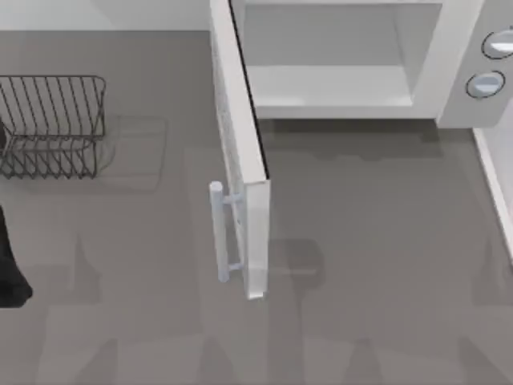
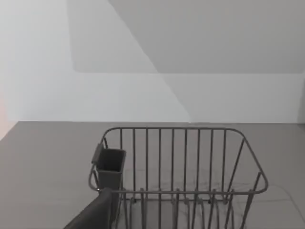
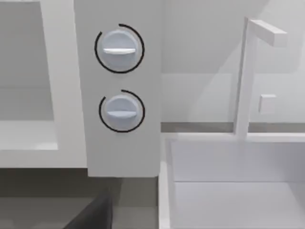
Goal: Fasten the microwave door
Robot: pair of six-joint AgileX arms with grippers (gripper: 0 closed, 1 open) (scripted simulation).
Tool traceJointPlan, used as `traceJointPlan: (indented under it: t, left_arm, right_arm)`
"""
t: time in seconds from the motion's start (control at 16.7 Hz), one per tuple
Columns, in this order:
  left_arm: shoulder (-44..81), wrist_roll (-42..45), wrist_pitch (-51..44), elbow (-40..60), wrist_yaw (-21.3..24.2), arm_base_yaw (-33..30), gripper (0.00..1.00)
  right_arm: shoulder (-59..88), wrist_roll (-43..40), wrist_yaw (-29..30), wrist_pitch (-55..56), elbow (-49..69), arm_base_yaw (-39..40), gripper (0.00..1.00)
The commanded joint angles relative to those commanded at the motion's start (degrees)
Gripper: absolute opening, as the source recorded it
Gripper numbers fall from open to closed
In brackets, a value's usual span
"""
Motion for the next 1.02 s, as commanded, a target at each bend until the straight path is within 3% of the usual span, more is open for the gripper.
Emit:
traceJointPlan:
  t: [0.24,0.48,1.02]
  left_arm:
    - [1.6,0.8,-1.4,1.1,0.5,-0.5,1.0]
    - [11.1,5.2,-9.5,8.0,3.0,-3.0,1.0]
    - [50.4,23.8,-43.1,41.8,11.6,-11.6,1.0]
  right_arm:
    - [0.0,0.0,0.0,0.0,0.0,0.0,1.0]
    - [0.0,0.0,0.0,0.0,0.0,0.0,1.0]
    - [0.0,0.0,0.0,0.0,0.0,0.0,1.0]
